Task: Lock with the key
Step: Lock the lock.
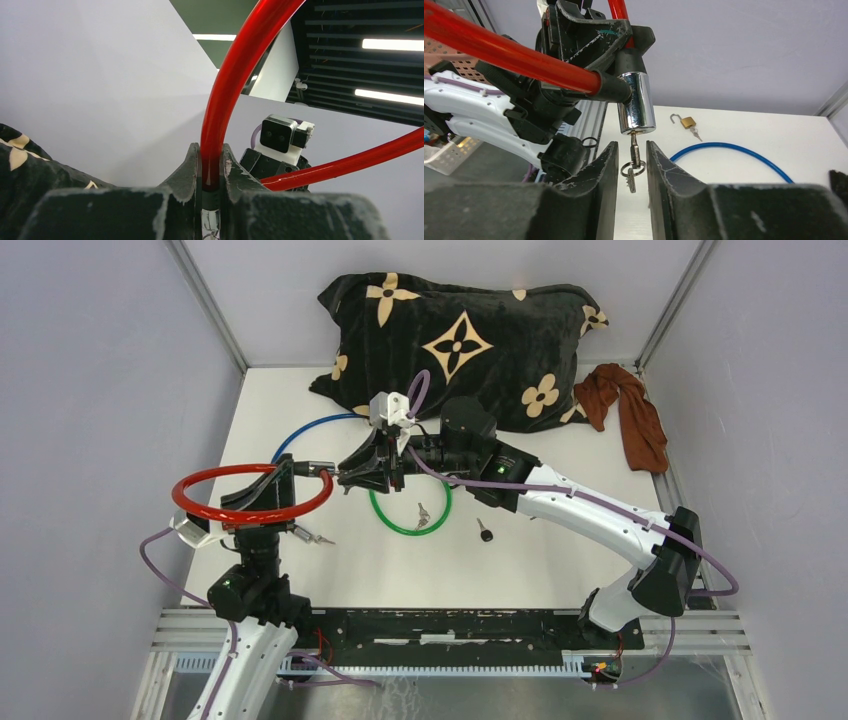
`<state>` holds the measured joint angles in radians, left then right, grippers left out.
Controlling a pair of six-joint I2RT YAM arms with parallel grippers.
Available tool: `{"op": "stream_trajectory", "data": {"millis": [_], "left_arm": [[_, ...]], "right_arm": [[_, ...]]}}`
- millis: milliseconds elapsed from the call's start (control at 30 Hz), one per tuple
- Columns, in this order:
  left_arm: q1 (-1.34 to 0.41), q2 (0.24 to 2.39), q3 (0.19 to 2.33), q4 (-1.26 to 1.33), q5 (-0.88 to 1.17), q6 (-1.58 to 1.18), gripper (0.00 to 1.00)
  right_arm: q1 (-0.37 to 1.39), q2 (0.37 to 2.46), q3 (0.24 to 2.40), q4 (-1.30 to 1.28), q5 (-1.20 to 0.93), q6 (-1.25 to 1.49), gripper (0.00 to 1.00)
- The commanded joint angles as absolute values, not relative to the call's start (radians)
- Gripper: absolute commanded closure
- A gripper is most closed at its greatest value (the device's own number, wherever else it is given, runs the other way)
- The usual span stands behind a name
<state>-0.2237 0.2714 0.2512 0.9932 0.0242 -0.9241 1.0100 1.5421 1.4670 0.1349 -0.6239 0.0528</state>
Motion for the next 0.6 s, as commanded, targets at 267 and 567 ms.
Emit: {"op": "stream_trajectory", "data": {"millis": [267, 567], "left_arm": [[-0.214, 0.274, 0.287, 1.022, -0.01, -0.98, 0.98], [-0.215, 0.282, 0.301, 0.912, -0.046, -1.0, 0.98]], "right_arm": [[1.014, 1.569, 1.501, 0.157, -0.612, 0.064, 0.7], [1.026, 1.556, 1.478, 0.21, -0.487, 0.077, 1.0]]}}
